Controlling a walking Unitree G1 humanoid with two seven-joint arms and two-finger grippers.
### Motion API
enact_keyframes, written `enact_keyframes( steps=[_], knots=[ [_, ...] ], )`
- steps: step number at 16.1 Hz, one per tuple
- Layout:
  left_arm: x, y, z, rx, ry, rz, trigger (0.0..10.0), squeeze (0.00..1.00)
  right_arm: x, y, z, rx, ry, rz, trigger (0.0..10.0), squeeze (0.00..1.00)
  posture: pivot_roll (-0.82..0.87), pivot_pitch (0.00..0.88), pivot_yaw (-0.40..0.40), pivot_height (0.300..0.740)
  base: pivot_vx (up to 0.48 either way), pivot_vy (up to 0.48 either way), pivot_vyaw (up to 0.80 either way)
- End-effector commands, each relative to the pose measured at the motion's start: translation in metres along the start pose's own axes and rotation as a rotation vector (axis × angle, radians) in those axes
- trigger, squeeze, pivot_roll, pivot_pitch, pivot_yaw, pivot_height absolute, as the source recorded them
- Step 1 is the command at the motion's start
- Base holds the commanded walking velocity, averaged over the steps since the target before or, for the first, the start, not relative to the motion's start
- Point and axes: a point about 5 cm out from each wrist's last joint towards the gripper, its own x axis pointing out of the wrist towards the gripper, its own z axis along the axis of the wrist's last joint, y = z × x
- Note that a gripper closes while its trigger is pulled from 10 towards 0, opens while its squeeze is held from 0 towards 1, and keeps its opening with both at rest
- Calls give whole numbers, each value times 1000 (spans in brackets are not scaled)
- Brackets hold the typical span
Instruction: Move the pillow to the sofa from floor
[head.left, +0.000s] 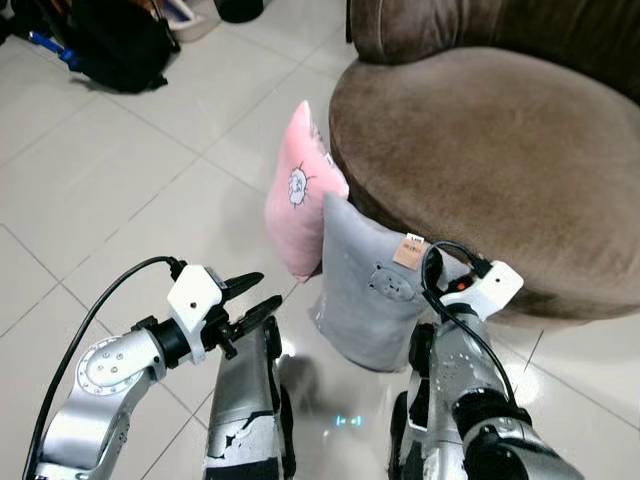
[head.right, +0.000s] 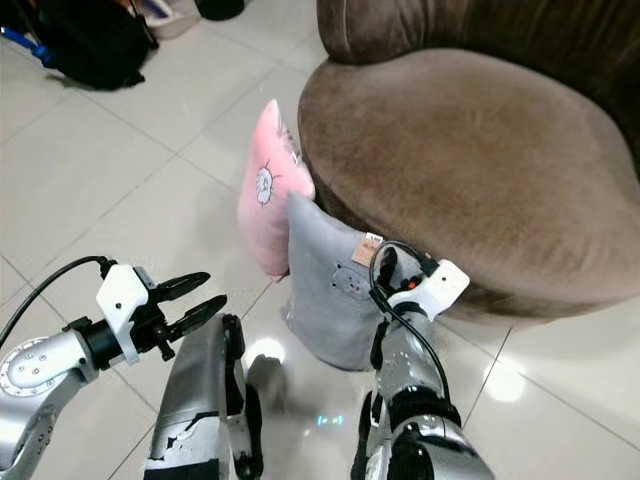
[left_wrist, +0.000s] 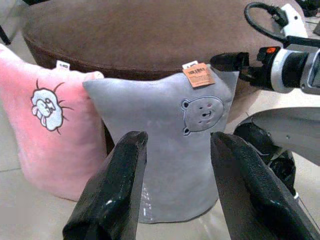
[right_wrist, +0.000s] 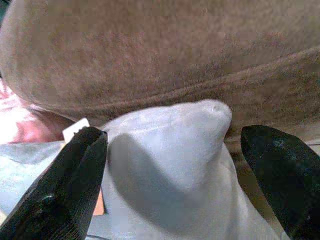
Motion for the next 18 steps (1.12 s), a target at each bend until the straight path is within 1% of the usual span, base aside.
enact_keyframes(
  steps=[1, 2, 3, 4, 5, 6, 7, 8, 9, 10, 11, 12, 13, 15, 17, 18],
  knots=[
    [-8, 3, 1, 0, 23, 2, 10000, 0, -1, -5, -5, -12, 22, -42, 10000, 1000, 406, 333, 90, 520, 0, 0, 0],
    [-12, 5, 4, 4, 31, 1, 10000, 0, 2, -4, -4, -10, 31, -62, 10000, 133, 424, 340, 92, 520, 0, 0, 0],
    [-14, 7, 6, 4, 35, -2, 10000, 0, 4, -3, -3, 0, 32, -68, 10000, 0, 431, 343, 94, 520, 0, 0, 0],
    [-15, 8, 8, 3, 40, -5, 10000, 0, 6, -1, -2, 19, 33, -68, 10000, 0, 444, 348, 95, 520, 0, 0, 0],
    [-12, 8, 9, 2, 44, -9, 10000, 0, 7, 3, -1, 28, 34, -58, 10000, 0, 457, 355, 96, 520, 0, 0, 0],
    [-4, 7, 8, -1, 47, -15, 10000, 0, 8, 6, -2, 41, 37, -44, 9529, 0, 462, 356, 95, 520, 0, 0, 0],
    [1, 5, 8, -3, 48, -18, 10000, 0, 8, 7, -2, 45, 37, -38, 0, 0, 462, 352, 93, 520, 0, 0, 0],
    [12, -3, 9, -7, 47, -24, 10000, 0, 8, 9, -3, 47, 40, -29, 0, 0, 459, 347, 89, 520, 0, 0, 0],
    [23, -15, 11, -11, 43, -32, 10000, 0, 8, 10, -4, 46, 44, -24, 0, 0, 459, 347, 89, 520, 0, 0, 0],
    [30, -26, 14, -13, 38, -38, 10000, 0, 8, 10, -4, 45, 47, -24, 0, 0, 455, 344, 87, 520, 0, 0, 0],
    [33, -32, 16, -14, 33, -42, 10000, 0, 8, 10, -4, 44, 47, -24, 0, 0, 452, 344, 86, 520, 0, 0, 0],
    [42, -53, 24, -15, 20, -56, 10000, 0, 8, 9, -3, 45, 45, -23, 0, 0, 450, 343, 86, 520, 0, 0, 0],
    [45, -60, 27, -15, 14, -60, 10000, 0, 8, 8, -3, 46, 43, -23, 0, 0, 448, 339, 85, 520, 0, 0, 0],
    [57, -80, 32, -15, 9, -63, 10000, 0, 8, 7, -3, 48, 41, -21, 0, 0, 444, 334, 85, 520, 0, 0, 0],
    [65, -89, 32, -17, 16, -57, 10000, 0, 8, 7, -3, 49, 41, -19, 0, 0, 441, 331, 83, 520, 0, 0, 0],
    [58, -76, 30, -17, 30, -41, 10000, 0, 9, 7, -2, 50, 39, -18, 0, 0, 440, 330, 82, 520, 0, 0, 0]
  ],
)
